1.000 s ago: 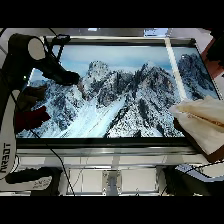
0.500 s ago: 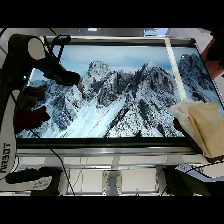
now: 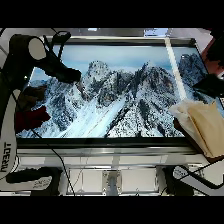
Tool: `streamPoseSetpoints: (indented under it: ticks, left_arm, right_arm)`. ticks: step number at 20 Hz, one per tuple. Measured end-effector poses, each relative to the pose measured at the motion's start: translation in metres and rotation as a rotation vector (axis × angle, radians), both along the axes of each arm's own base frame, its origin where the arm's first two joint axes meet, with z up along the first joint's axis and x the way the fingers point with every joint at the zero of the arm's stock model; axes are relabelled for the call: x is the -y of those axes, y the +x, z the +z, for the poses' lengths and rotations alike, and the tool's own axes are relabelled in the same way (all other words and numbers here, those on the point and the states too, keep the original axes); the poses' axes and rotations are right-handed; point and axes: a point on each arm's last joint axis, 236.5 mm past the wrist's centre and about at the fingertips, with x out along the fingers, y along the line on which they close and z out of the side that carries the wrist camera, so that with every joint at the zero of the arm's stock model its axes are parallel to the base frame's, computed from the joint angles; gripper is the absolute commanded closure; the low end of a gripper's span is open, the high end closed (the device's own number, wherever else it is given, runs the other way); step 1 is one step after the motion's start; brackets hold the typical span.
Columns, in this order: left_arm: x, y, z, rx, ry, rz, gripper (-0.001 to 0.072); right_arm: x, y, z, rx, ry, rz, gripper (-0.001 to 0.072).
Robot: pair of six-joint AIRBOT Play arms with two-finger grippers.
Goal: Fold the shirts.
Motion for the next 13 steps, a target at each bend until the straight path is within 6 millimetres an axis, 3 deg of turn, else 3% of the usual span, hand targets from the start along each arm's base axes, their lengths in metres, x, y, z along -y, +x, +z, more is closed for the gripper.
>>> streamPoseSetpoints:
  ticks: [2, 3, 5, 8, 13]
  left_arm:
    - [0.0, 0.001, 0.0, 0.004, -0.001, 0.0, 0.07]
    - [0.0, 0.001, 0.001, 0.005, -0.002, 0.0, 0.07]
    - [0.001, 0.002, 0.001, 0.007, -0.003, 0.0, 0.07]
    - [0.001, 0.002, 0.001, 0.007, -0.003, 0.0, 0.07]
    - [0.0, 0.001, 0.001, 0.006, -0.002, 0.0, 0.07]
  right_arm:
    - [-0.02, 0.0, -0.027, -0.056, -0.154, 0.125, 0.0376]
    - [-0.024, -0.001, -0.038, -0.078, -0.243, 0.175, 0.042]
    - [-0.026, 0.0, -0.05, -0.102, -0.392, 0.245, 0.0426]
    - [-0.028, 0.005, -0.054, -0.101, -0.527, 0.306, 0.0426]
    - [-0.031, 0.009, -0.054, -0.088, -0.602, 0.342, 0.0426]
